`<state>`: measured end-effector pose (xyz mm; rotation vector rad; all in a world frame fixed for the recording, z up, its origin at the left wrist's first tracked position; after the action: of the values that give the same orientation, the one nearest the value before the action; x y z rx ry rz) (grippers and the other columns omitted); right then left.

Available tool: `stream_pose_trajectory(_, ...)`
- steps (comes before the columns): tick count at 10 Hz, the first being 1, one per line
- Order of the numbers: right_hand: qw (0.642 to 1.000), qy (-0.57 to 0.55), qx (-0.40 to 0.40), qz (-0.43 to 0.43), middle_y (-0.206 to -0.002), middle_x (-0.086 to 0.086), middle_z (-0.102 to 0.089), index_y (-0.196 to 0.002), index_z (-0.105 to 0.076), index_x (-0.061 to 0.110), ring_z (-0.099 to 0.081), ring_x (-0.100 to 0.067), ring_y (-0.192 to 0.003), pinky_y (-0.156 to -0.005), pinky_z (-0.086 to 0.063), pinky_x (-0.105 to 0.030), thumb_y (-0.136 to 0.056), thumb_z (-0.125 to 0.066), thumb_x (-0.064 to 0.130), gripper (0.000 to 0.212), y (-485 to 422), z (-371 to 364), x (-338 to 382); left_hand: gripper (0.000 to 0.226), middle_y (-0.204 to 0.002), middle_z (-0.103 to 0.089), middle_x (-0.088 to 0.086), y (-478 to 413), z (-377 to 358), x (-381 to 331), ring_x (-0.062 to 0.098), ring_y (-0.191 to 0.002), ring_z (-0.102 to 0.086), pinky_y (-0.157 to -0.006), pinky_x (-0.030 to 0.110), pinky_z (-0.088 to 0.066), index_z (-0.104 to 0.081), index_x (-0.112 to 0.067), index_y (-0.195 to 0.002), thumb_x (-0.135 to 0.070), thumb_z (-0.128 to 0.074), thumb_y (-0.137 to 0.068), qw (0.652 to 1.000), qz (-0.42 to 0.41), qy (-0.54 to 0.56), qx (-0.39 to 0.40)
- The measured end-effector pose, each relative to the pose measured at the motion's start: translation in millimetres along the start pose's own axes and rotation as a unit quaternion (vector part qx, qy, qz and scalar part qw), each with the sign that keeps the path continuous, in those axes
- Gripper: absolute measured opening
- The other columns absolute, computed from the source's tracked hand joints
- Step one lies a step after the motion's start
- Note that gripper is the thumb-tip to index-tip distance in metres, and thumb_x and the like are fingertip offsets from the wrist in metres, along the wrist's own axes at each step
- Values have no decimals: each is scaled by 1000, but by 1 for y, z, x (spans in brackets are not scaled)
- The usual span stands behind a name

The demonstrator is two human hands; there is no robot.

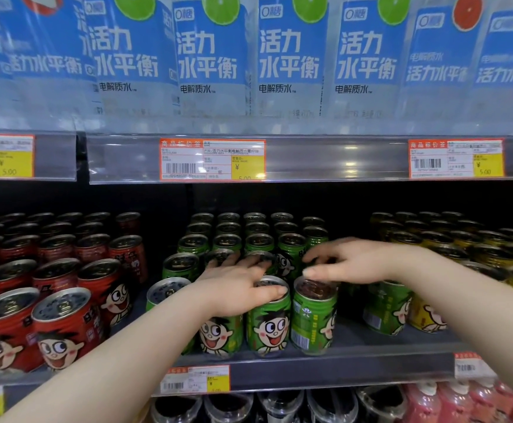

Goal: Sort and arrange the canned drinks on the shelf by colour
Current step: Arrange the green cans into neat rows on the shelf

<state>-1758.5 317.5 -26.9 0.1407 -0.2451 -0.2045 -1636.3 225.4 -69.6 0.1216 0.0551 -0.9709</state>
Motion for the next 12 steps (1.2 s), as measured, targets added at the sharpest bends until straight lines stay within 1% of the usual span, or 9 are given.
stream_pose_trajectory(1, 999, -22, 34, 31, -130, 12, -47, -133, -41, 39, -51, -4, -102, -82, -41, -14, -81, -58, 54, 57, -1, 5, -5, 71, -158, 3, -12, 0, 0, 0, 23, -146, 5, -115, 50, 0, -9, -37, -147, -70, -23, -86, 1000, -1, -3, 2)
stream_pose_trajectory(2, 996, 2, -90, 8, -131, 6, -50, -130, -47, 33, -49, -6, -100, -85, -38, -18, -85, -63, 40, 48, -15, 27, -19, 71, -158, 2, -11, 0, 0, 0, 23, -146, 5, -115, 50, 0, -9, -37, -147, -70, -23, -86, 1000, 0, -5, 4)
stream_pose_trajectory(3, 993, 93, -60, -48, -144, 2, -38, -139, -37, 32, -43, -16, -124, -96, -36, -22, -80, -69, 36, 67, -29, 19, -35, 71, -158, 2, -11, 0, 1, 0, 23, -146, 5, -115, 50, 0, -9, -37, -147, -70, -24, -86, 1000, 1, -2, 3)
stream_pose_trajectory(4, 988, 136, -16, -75, -145, 1, -37, -140, -35, 32, -42, -20, -127, -99, -40, -27, -77, -72, 33, 73, -38, 2, -42, 71, -158, 2, -11, 0, 0, 0, 23, -146, 5, -116, 50, 0, -9, -37, -147, -70, -24, -86, 1000, 0, -1, 3)
stream_pose_trajectory(5, 991, 106, -49, -59, -135, 2, -45, -133, -43, 32, -48, -15, -112, -82, -42, -22, -75, -74, 32, 66, -45, 6, -40, 71, -158, 1, -11, -1, 0, 0, 23, -146, 5, -115, 50, 0, -10, -37, -147, -70, -25, -86, 1000, 1, 1, 4)
stream_pose_trajectory(9, 994, -34, -97, -36, -123, 9, -52, -126, -52, 27, -51, -11, -110, -90, -40, -20, -80, -70, 38, 51, -33, 26, -35, 71, -158, 0, -11, -1, 0, -1, 21, -146, 4, -115, 48, -1, -10, -37, -147, -70, -24, -86, 1000, -1, 3, 6)
stream_pose_trajectory(10, 987, 88, -70, -111, -121, 7, -54, -120, -55, 24, -52, -15, -108, -86, -42, -23, -79, -67, 48, 49, -1, 41, -60, 73, -158, -9, -8, -4, 1, -1, 22, -146, -4, -115, 49, -2, -18, -37, -146, -74, -19, -83, 999, 20, 41, 14)
stream_pose_trajectory(11, 969, 159, 44, -183, -132, 1, -48, -130, -47, 22, -48, -21, -119, -91, -41, -25, -73, -67, 57, 69, 20, 26, -81, 77, -157, -15, -3, -10, 8, -14, 22, -145, -10, -115, 49, -3, -23, -34, -145, -76, -17, -81, 999, 28, 41, -7)
stream_pose_trajectory(12, 962, 154, 85, -208, -145, -2, -40, -143, -29, 27, -44, -22, -128, -95, -39, -26, -69, -74, 51, 89, 29, 7, -93, 74, -159, -3, -5, -16, 5, -42, 22, -146, 7, -113, 52, 8, -13, -36, -147, -73, -23, -83, 999, -15, 29, -17)
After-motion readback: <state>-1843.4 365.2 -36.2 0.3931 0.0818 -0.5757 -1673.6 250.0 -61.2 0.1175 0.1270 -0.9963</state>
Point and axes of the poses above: each hand's wrist, its own y-axis away from the middle knuckle, its own z-axis out of the back of the hand, x = y × z, the point moved 8 cm from there along -y, towards the middle knuckle
